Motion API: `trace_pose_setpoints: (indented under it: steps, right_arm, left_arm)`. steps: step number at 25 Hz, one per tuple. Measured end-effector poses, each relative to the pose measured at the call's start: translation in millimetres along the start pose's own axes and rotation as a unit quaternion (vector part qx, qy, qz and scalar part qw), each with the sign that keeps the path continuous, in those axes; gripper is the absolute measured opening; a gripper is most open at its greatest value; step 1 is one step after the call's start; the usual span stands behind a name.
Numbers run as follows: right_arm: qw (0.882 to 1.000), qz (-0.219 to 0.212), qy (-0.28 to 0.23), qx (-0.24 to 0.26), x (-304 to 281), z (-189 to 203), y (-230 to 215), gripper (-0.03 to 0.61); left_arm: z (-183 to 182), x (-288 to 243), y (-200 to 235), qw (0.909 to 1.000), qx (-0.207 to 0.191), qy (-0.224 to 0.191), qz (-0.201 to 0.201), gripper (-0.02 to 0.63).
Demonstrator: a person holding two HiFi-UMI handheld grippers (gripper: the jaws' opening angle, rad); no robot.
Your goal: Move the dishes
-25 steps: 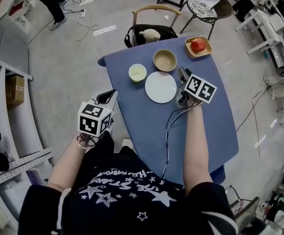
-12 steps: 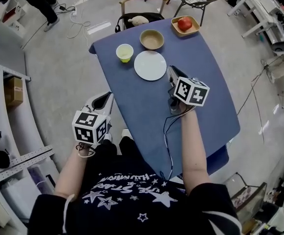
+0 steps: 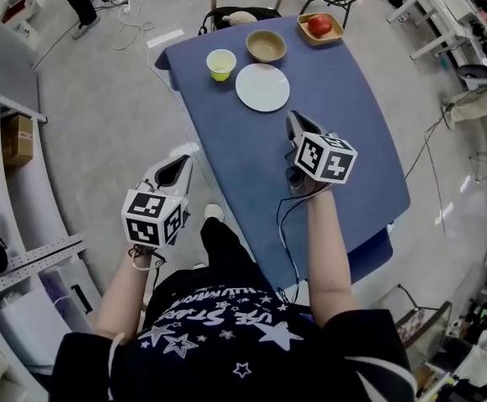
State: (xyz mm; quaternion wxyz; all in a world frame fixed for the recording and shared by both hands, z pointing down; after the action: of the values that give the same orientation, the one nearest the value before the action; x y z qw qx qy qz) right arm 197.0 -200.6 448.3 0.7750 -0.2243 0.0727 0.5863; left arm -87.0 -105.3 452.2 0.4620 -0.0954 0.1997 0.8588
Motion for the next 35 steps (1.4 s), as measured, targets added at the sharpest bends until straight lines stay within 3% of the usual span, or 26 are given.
trace_pose_setpoints:
  steps: [4, 16, 26, 35]
  right_arm:
    - [1.000, -0.001, 0.004, 0.006, 30.5, 19.4, 25.5, 0.005]
    - [0.999, -0.027, -0.026, 0.038, 140.0, 48.1, 91.4, 0.005]
    - [0.998, -0.032, -0.029, 0.042, 243.8, 90.6, 130.9, 0.003]
    - [0.999, -0.019, -0.027, 0.035, 322.5, 134.2, 144.2, 0.003]
  left_arm:
    - [21.7, 40.3, -2.7, 0.9997, 0.021, -0.004, -0.011, 0.020]
    - [43.6, 144.0, -39.2, 0.9990, 0.007, -0.040, -0.017, 0.020]
    - [78.4, 227.5, -86.6, 0.9986, 0.008, -0.052, -0.006, 0.020]
    - [109.5, 266.7, -125.3, 0.9983, 0.011, -0.053, 0.021, 0.020]
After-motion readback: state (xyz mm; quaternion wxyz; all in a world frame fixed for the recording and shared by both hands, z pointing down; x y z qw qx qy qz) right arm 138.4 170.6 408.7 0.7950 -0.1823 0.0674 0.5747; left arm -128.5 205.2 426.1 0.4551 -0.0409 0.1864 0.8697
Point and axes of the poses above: the fingertips, and each gripper's own axes: x backward along the fingers, y to its left, z out of its underside, the point moved 6 cm from there along x, backward along the fingers, and after that the axes turned 9 degrees about -y, right-handed, at the moved point
